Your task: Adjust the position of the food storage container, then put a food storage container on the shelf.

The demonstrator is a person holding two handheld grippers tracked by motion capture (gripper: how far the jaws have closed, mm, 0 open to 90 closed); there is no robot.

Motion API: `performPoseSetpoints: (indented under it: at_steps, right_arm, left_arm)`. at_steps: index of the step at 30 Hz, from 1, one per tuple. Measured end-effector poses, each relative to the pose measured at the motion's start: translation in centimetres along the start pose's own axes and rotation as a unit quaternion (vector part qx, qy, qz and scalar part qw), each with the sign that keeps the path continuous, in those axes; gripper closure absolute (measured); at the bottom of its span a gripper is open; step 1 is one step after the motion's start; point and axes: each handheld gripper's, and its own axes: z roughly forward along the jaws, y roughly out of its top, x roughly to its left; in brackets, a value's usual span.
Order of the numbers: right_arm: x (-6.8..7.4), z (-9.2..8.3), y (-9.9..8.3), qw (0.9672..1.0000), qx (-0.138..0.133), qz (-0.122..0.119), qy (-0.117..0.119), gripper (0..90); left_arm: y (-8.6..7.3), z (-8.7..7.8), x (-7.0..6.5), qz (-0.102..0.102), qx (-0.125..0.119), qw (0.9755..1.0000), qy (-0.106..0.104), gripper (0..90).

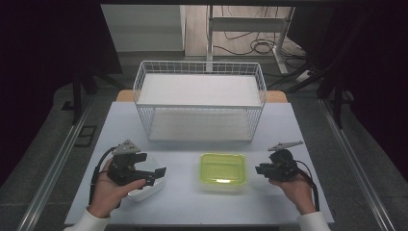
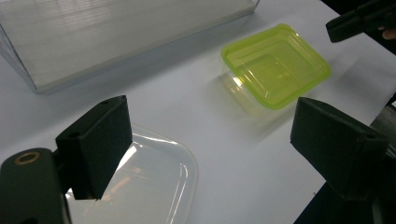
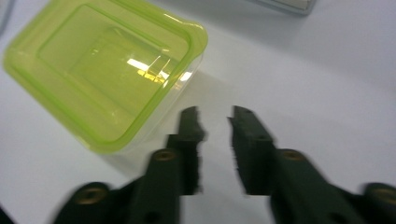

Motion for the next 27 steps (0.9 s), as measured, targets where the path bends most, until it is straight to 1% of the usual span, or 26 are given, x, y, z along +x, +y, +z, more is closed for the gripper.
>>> performPoseSetpoints:
  at_steps: [1,2,3,4,5,6,9,13,18,24,27]
  right_arm:
    - [-0.3,-0.3,-0.4,0.9999,-0.006,0.009,0.007,60.4]
    - [-0.6,-0.7,-0.9,0.9995,-0.016,0.026,0.012,50.6]
    - [-0.6,-0.7,-0.9,0.9995,-0.016,0.026,0.012,50.6]
    - [-0.8,-1.0,-1.2,0.9989,-0.023,0.038,0.013,43.0]
    - [-0.8,-1.0,-1.2,0.9989,-0.023,0.038,0.013,43.0]
    - [-1.0,-1.2,-1.2,0.9987,-0.028,0.042,0.010,39.1]
    - [-1.1,-1.3,-1.2,0.9985,-0.030,0.045,0.009,36.7]
    - [-1.0,-1.6,-1.0,0.9988,-0.025,0.041,0.013,36.0]
    - [-1.0,-2.2,-0.9,0.9990,-0.021,0.039,0.005,35.5]
    - [-1.8,-2.5,-1.1,0.9984,-0.024,0.051,0.006,34.1]
    - [-1.9,-2.5,-1.1,0.9982,-0.027,0.053,0.006,34.1]
  left_arm:
    - [0.0,0.0,0.0,-0.002,0.000,1.0000,-0.002,12.3]
    - [0.0,0.1,0.0,-0.005,-0.001,1.0000,-0.006,12.3]
    - [0.0,0.1,0.0,-0.005,-0.001,1.0000,-0.006,12.3]
    - [0.0,0.3,0.0,-0.009,0.000,0.9999,-0.012,12.3]
    - [0.0,0.3,0.0,-0.009,0.000,0.9999,-0.012,12.3]
    - [0.0,0.6,0.0,-0.012,0.002,0.9998,-0.015,12.3]
    - [-0.1,0.9,-0.1,-0.012,0.006,0.9998,-0.014,12.3]
    - [-0.1,1.2,-0.2,-0.010,0.010,0.9998,-0.013,12.4]
    - [-0.1,1.2,-0.3,-0.007,0.009,0.9998,-0.015,12.5]
    - [0.0,1.5,-0.8,-0.003,0.009,0.9998,-0.015,12.4]
    - [0.0,1.6,-1.0,-0.003,0.010,0.9999,-0.013,12.4]
